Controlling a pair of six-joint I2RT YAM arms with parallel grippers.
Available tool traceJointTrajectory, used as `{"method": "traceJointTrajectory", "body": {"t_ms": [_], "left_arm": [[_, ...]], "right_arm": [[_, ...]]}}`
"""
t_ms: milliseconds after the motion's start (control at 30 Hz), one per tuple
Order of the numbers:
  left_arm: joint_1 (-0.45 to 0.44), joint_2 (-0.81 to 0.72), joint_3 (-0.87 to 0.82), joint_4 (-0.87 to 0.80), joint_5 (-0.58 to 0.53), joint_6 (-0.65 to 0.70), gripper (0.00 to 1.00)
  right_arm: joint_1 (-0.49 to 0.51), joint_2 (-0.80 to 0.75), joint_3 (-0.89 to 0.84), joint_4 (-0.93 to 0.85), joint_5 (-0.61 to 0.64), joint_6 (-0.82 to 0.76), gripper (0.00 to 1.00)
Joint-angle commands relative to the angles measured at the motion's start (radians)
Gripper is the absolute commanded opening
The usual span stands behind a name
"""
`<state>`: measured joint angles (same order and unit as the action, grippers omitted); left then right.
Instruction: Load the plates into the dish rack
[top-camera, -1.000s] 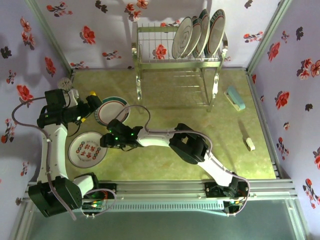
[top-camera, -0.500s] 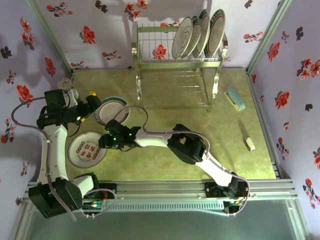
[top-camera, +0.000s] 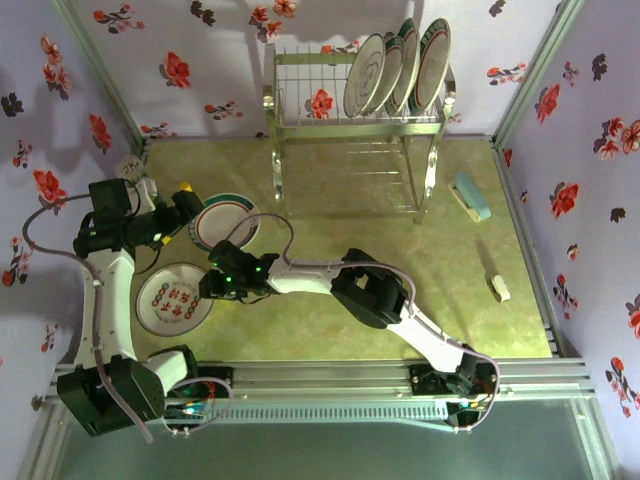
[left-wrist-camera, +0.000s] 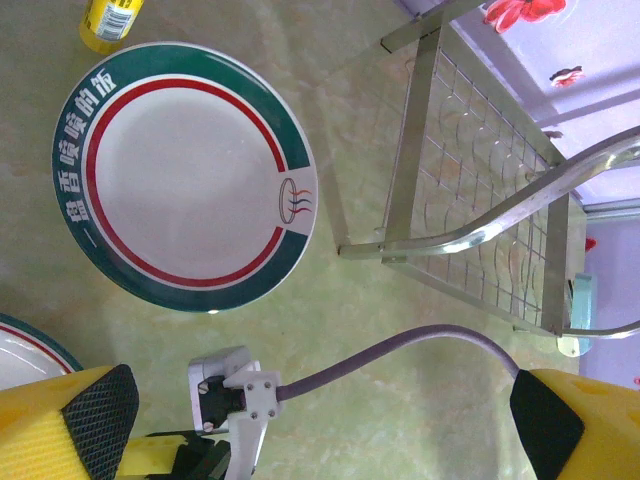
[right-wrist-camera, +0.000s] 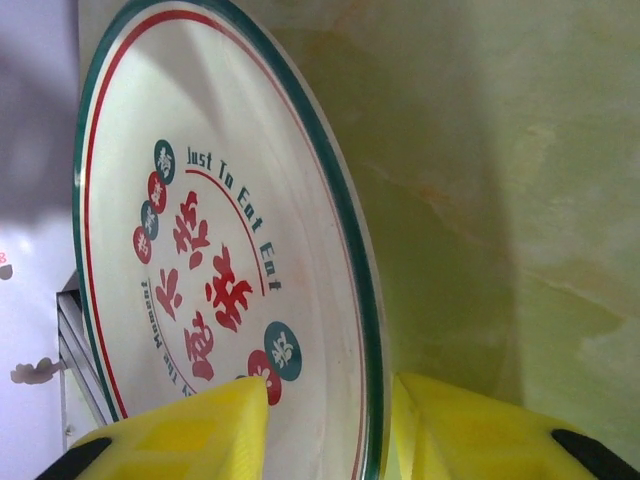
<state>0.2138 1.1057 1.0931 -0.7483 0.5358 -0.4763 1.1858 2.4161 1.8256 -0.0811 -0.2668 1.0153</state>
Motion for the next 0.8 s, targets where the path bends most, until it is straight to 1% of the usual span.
{"method": "traceJointTrajectory", "body": {"t_ms": [0, 167, 267, 367, 500, 767], "left_arm": [[-0.006, -0.015, 0.026, -0.011, 0.020, -0.006, 1.00], [-0.006, -0.012, 0.025, -0.010, 0.020, -0.005, 1.00], [-0.006, -0.013, 0.029, -0.013, 0.017, 0.003, 1.00], [-0.005, -0.009, 0.040, -0.025, 0.009, 0.012, 1.00], [-0.003, -0.009, 0.050, -0.029, 0.007, 0.014, 1.00], [0.003, -0.004, 0.078, -0.053, -0.006, 0.033, 1.00]], "right_arm": [[0.003, 0.017, 0.025, -0.024, -0.008, 0.005, 0.34], [0.002, 0.013, 0.020, -0.020, -0.006, 0.003, 0.23], [0.000, 0.001, 0.003, -0.007, -0.001, 0.002, 0.13], [0.000, -0.019, -0.026, 0.017, 0.013, -0.010, 0.10], [0.000, -0.054, -0.064, 0.025, 0.046, -0.023, 0.00], [-0.012, -0.158, -0.135, -0.004, 0.114, -0.067, 0.00]]}}
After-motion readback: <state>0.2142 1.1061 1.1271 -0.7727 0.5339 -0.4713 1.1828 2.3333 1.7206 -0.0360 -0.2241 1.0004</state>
